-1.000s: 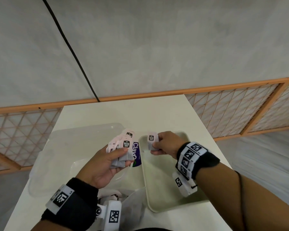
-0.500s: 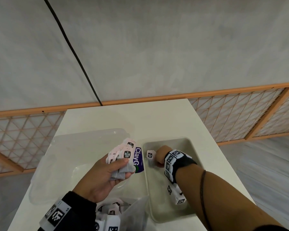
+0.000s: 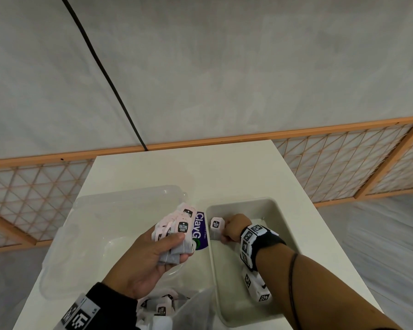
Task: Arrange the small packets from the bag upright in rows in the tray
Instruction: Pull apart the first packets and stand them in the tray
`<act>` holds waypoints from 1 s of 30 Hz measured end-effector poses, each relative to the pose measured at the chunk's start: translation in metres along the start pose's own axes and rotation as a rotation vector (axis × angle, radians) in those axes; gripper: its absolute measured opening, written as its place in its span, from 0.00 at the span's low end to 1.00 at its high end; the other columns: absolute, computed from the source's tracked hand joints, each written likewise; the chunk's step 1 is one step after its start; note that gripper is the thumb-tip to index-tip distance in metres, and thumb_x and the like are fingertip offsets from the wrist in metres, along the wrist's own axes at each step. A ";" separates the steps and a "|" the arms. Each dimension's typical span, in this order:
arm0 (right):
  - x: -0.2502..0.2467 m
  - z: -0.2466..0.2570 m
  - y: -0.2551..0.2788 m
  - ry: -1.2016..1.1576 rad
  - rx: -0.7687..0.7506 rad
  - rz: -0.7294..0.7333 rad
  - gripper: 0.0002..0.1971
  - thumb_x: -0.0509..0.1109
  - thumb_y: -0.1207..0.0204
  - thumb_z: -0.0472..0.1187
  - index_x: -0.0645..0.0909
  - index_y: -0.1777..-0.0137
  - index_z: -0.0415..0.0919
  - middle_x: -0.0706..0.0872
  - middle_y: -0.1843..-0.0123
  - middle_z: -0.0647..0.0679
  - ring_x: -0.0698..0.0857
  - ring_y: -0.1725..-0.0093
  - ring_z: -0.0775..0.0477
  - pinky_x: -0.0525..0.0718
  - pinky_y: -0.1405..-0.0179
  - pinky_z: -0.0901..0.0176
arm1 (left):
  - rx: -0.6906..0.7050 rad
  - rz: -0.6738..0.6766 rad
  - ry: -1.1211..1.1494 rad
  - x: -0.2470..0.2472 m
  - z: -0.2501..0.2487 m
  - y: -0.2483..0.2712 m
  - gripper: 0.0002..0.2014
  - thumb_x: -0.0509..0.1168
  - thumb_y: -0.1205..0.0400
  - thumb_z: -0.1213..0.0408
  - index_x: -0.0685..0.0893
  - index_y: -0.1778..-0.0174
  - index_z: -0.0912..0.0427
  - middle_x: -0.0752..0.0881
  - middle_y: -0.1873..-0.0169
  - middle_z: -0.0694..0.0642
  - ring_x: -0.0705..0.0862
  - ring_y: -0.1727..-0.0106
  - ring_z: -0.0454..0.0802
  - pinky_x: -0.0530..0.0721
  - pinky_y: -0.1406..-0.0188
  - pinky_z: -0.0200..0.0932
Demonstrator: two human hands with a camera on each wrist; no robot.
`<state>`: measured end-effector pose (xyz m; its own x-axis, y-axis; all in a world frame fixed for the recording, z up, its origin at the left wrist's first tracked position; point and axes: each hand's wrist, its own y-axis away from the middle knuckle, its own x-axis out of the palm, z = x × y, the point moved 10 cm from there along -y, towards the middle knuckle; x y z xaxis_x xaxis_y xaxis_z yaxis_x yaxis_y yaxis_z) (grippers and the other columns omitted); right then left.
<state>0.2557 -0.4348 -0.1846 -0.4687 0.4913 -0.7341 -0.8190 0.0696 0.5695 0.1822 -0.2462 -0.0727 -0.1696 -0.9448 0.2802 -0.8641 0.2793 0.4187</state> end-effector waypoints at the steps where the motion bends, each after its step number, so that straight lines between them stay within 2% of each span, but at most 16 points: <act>1: -0.001 -0.001 0.002 -0.079 0.008 -0.008 0.06 0.73 0.32 0.32 0.84 0.56 0.41 0.82 0.60 0.45 0.80 0.62 0.48 0.82 0.58 0.60 | -0.001 -0.002 0.002 0.000 0.000 0.000 0.11 0.64 0.21 0.73 0.83 0.43 0.61 0.91 0.58 0.62 0.89 0.62 0.55 0.88 0.66 0.41; 7: -0.009 -0.007 0.000 -0.261 0.039 -0.102 0.15 0.72 0.39 0.26 0.79 0.72 0.50 0.83 0.68 0.51 0.82 0.61 0.48 0.86 0.56 0.57 | -0.001 -0.007 0.002 -0.001 0.001 -0.001 0.12 0.64 0.21 0.73 0.83 0.43 0.61 0.91 0.58 0.62 0.89 0.63 0.55 0.88 0.67 0.41; 11: -0.008 -0.008 0.005 -0.334 0.049 -0.089 0.13 0.72 0.42 0.27 0.81 0.72 0.48 0.82 0.72 0.55 0.82 0.63 0.48 0.84 0.62 0.59 | -0.003 -0.005 0.000 0.000 0.000 -0.001 0.12 0.64 0.21 0.73 0.83 0.43 0.60 0.91 0.58 0.61 0.90 0.62 0.55 0.88 0.66 0.41; 13: -0.006 -0.007 0.004 -0.351 0.039 -0.071 0.09 0.71 0.43 0.28 0.86 0.68 0.42 0.85 0.71 0.49 0.82 0.64 0.47 0.86 0.61 0.57 | -0.003 -0.006 0.000 0.000 0.000 -0.001 0.12 0.65 0.21 0.73 0.83 0.43 0.60 0.91 0.57 0.61 0.90 0.62 0.56 0.88 0.65 0.41; 15: -0.006 -0.008 0.001 -0.381 0.023 -0.075 0.10 0.70 0.45 0.29 0.89 0.63 0.36 0.90 0.65 0.39 0.86 0.63 0.42 0.88 0.55 0.49 | -0.005 -0.006 0.002 -0.001 0.001 -0.001 0.12 0.65 0.21 0.73 0.82 0.42 0.60 0.91 0.57 0.61 0.90 0.61 0.56 0.89 0.66 0.41; 16: -0.007 -0.009 0.000 -0.398 0.020 -0.077 0.09 0.71 0.45 0.31 0.89 0.64 0.35 0.90 0.62 0.36 0.87 0.62 0.40 0.89 0.53 0.45 | -0.007 -0.006 0.005 -0.001 0.001 -0.001 0.13 0.65 0.21 0.73 0.82 0.42 0.60 0.91 0.56 0.61 0.90 0.61 0.56 0.89 0.66 0.41; 18: -0.007 -0.008 0.003 -0.396 0.017 -0.077 0.03 0.73 0.40 0.37 0.87 0.69 0.38 0.90 0.64 0.37 0.86 0.64 0.42 0.89 0.51 0.46 | -0.007 -0.007 0.007 -0.002 0.002 -0.001 0.13 0.65 0.22 0.72 0.82 0.41 0.59 0.91 0.56 0.61 0.90 0.60 0.57 0.89 0.67 0.41; 21: -0.008 -0.006 0.008 -0.376 0.022 -0.072 0.07 0.71 0.32 0.42 0.85 0.69 0.42 0.88 0.66 0.43 0.85 0.64 0.46 0.87 0.50 0.54 | -0.005 0.001 0.002 -0.001 0.001 -0.001 0.13 0.65 0.21 0.72 0.82 0.41 0.59 0.91 0.56 0.62 0.90 0.60 0.57 0.89 0.66 0.42; 23: -0.011 -0.003 0.012 -0.286 0.023 -0.059 0.07 0.68 0.30 0.42 0.85 0.66 0.42 0.88 0.62 0.44 0.87 0.58 0.45 0.85 0.49 0.56 | -0.004 0.004 -0.001 0.000 0.001 -0.001 0.13 0.65 0.21 0.72 0.82 0.41 0.60 0.91 0.57 0.61 0.90 0.61 0.57 0.89 0.66 0.42; 25: -0.017 -0.002 0.018 -0.209 0.037 -0.069 0.07 0.68 0.29 0.39 0.81 0.68 0.41 0.85 0.61 0.44 0.85 0.57 0.44 0.84 0.54 0.57 | -0.003 0.006 0.000 0.000 0.001 -0.001 0.12 0.65 0.21 0.72 0.82 0.42 0.60 0.91 0.58 0.61 0.90 0.61 0.56 0.89 0.66 0.41; 28: -0.019 0.000 0.020 -0.364 0.003 -0.009 0.07 0.68 0.25 0.39 0.79 0.63 0.38 0.85 0.61 0.42 0.84 0.63 0.44 0.87 0.57 0.55 | 0.007 0.018 0.011 0.002 -0.001 -0.001 0.11 0.65 0.21 0.72 0.83 0.44 0.61 0.91 0.59 0.61 0.90 0.62 0.55 0.88 0.65 0.41; 30: -0.023 0.010 0.030 -0.516 -0.064 0.032 0.07 0.69 0.23 0.41 0.81 0.60 0.38 0.85 0.63 0.43 0.84 0.68 0.47 0.85 0.66 0.59 | 0.014 0.031 0.008 0.005 -0.002 -0.001 0.11 0.65 0.23 0.71 0.83 0.44 0.63 0.90 0.59 0.61 0.89 0.62 0.55 0.87 0.65 0.41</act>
<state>0.2457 -0.4358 -0.1470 -0.2825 0.8576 -0.4298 -0.8333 0.0026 0.5528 0.1827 -0.2507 -0.0700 -0.1923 -0.9345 0.2996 -0.8654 0.3055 0.3973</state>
